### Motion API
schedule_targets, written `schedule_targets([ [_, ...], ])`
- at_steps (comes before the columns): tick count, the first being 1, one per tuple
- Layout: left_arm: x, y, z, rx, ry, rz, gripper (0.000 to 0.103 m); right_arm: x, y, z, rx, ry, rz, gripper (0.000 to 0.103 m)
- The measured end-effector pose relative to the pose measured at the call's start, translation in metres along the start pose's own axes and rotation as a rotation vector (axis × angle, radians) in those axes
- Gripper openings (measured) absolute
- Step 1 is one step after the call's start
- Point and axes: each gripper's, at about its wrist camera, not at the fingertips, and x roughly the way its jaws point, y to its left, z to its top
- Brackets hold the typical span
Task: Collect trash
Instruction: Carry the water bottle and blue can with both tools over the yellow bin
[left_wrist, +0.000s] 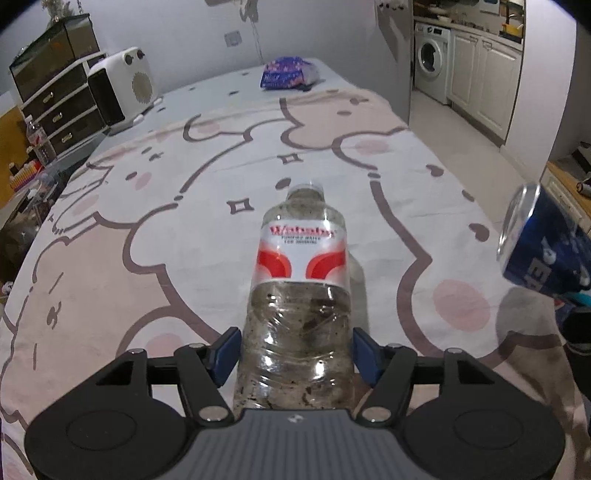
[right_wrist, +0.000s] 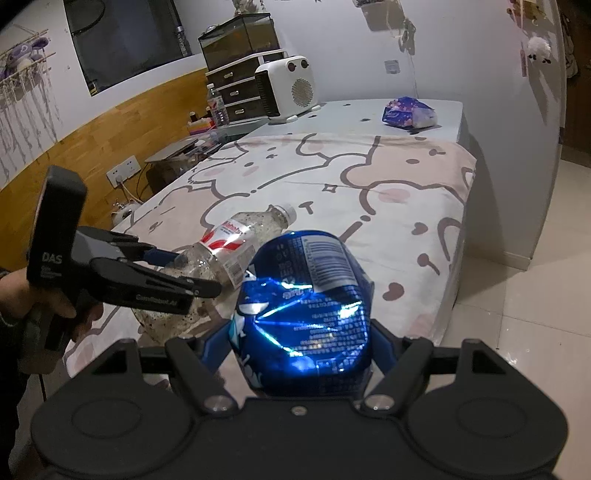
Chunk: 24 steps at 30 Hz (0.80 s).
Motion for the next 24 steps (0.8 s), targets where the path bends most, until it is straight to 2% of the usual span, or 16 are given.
schedule_targets([
  [2,0.0,0.001,-0.002,-0.017,-0.019,0.001,0.062,0.001,-0.001,0.0,0.0,0.001,-0.004,0.077],
  [7,-0.017,0.001,-0.003,-0.05,-0.124,0.01,0.06,-0.002,-0.002,-0.001,-0.004,-0.008,-0.017,0.077],
  [12,-0.039,-0.007,0.001,-0.063,-0.195,0.009,0.06,-0.011,-0.007,0.004,0.007,-0.049,-0.033,0.077],
  [18,-0.067,-0.031,0.007,-0.05,-0.285,-0.025,0.06,-0.023,-0.014,0.006,0.024,-0.091,-0.056,0.077],
  [24,-0.085,-0.065,0.01,-0.036,-0.34,-0.071,0.06,-0.043,-0.027,0.0,0.032,-0.127,-0.099,0.077],
])
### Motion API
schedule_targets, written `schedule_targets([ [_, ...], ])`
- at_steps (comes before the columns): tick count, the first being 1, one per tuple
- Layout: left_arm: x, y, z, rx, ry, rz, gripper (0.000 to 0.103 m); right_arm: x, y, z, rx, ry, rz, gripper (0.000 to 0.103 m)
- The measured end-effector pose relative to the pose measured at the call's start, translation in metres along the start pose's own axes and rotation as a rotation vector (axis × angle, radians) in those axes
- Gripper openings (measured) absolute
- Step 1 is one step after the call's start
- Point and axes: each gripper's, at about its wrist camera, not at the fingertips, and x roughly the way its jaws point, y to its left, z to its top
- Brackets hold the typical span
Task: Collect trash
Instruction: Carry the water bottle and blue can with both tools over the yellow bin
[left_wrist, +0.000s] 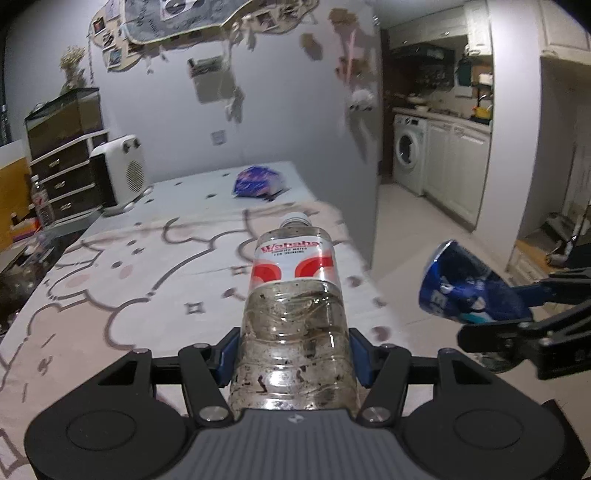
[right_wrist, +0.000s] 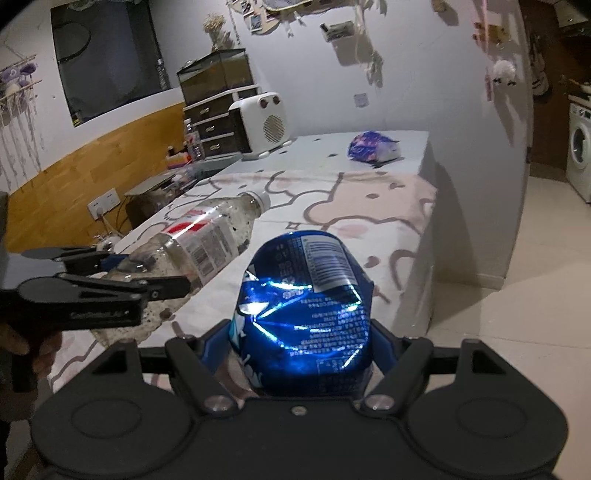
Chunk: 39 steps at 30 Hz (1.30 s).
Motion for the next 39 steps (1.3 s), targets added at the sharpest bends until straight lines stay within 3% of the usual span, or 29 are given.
schedule_targets([
  [13,0.01,-0.102,0.011,0.009,-0.038,-0.105,0.06,-0.077,-0.083,-0.027,0.068,-0.083,-0.179,0.077],
  [22,0.035,-0.178,0.005,0.026,-0.015,-0.188,0.06,-0.122,-0.151,-0.06,0.125,-0.105,-0.318,0.077],
  [32,0.089,-0.255,-0.017,0.039,0.053,-0.245,0.06,-0.138,-0.222,-0.112,0.175,-0.079,-0.429,0.077],
  [39,0.143,-0.287,-0.04,-0.001,0.125,-0.258,0.06,-0.117,-0.275,-0.156,0.264,-0.019,-0.434,0.077],
])
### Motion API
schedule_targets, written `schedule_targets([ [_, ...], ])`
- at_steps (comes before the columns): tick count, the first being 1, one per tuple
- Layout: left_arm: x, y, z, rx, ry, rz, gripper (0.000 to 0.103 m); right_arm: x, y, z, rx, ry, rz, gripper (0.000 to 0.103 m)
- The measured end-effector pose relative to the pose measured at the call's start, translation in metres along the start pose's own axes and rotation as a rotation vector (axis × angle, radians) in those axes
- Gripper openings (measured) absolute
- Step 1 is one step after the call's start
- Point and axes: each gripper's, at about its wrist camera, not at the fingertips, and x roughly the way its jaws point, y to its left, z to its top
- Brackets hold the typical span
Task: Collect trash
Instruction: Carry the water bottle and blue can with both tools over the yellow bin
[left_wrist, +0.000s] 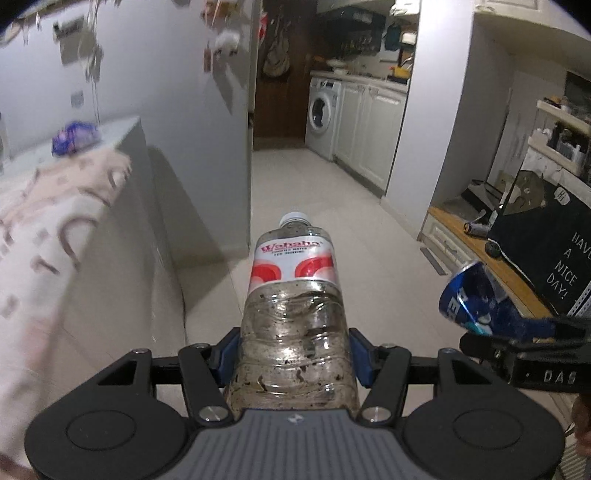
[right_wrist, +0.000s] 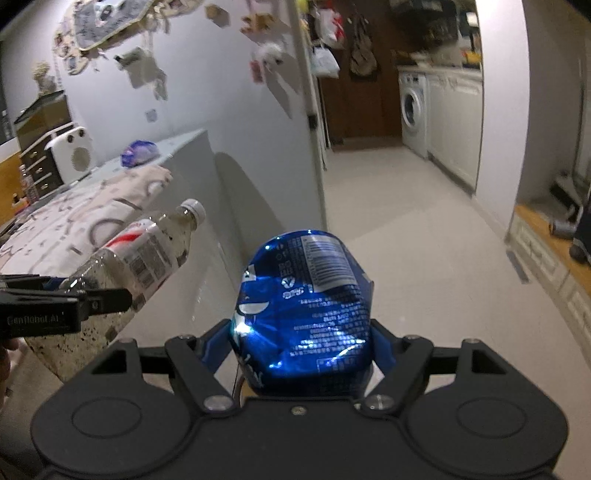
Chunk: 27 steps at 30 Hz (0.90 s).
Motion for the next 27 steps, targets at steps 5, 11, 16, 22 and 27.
schedule_targets([
  [5,0.055,0.003,-0.019,-0.03,0.081,0.02,0.06,0.047,-0.019,-0.022,0.033,0.057,-0.009,0.077],
  [11,0.132,0.018,-0.046,-0.073,0.191,0.058,0.06,0.11,-0.031,-0.047,0.071,0.123,0.002,0.077],
  [16,0.206,0.034,-0.071,-0.101,0.324,0.093,0.06,0.167,-0.04,-0.069,0.125,0.184,0.01,0.077],
  [22,0.287,0.047,-0.102,-0.111,0.44,0.088,0.06,0.233,-0.046,-0.095,0.182,0.255,0.029,0.077],
  [27,0.348,0.058,-0.133,-0.139,0.541,0.059,0.06,0.287,-0.058,-0.124,0.289,0.352,0.055,0.077],
])
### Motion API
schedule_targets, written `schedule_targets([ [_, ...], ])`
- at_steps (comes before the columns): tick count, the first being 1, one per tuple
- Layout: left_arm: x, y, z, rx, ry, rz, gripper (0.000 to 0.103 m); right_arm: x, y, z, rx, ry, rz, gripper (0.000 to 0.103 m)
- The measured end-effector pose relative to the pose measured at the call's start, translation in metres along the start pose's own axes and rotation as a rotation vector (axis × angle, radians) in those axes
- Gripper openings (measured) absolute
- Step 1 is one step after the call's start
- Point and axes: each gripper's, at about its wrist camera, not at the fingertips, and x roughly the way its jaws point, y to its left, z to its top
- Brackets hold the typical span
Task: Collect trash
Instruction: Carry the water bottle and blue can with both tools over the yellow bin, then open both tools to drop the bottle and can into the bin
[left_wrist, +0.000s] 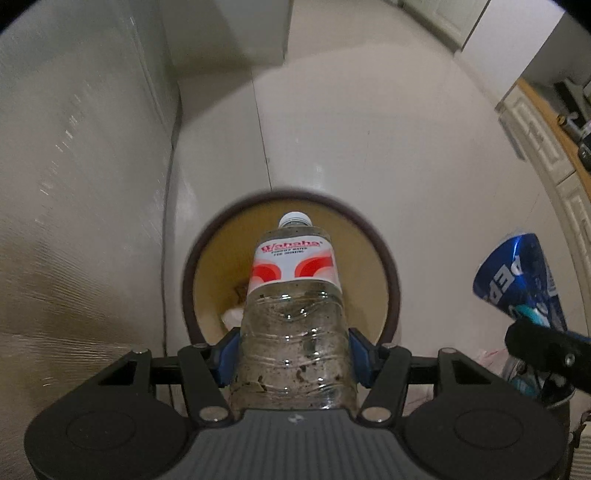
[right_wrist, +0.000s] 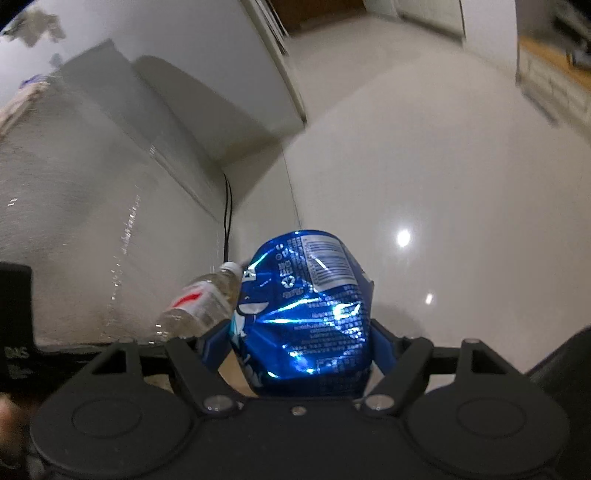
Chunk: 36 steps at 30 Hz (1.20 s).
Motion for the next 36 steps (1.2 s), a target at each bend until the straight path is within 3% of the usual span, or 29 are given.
schedule_targets([
  [9,0.085,0.032,0.016,-0.085,0.099,-0.047,0.06,0.08,-0.016,-0.007,0.129,0.134,0.039,0.077],
  [16,0.113,0.035,0.019,-0.087,0.089,-0.067,0.061,0.114,-0.006,0.003,0.108,0.147,0.016,0.077],
  [21,0.118,0.029,0.015,-0.063,0.089,-0.044,0.064,0.124,-0.005,0.007,0.106,0.145,-0.003,0.077],
  [24,0.112,0.029,0.012,-0.042,0.076,-0.012,0.079,0.128,-0.003,0.009,0.09,0.144,-0.009,0.077],
  [28,0.099,0.031,0.007,-0.015,0.062,-0.022,0.08,0.135,-0.002,0.014,0.082,0.126,-0.02,0.078],
  [31,0.087,0.03,0.0,0.022,0.058,-0.013,0.08,0.139,-0.004,0.013,0.096,0.133,-0.026,0.098],
  [36,0.073,0.033,-0.005,0.032,0.057,0.0,0.08,0.137,-0.004,0.01,0.065,0.162,-0.019,0.099],
])
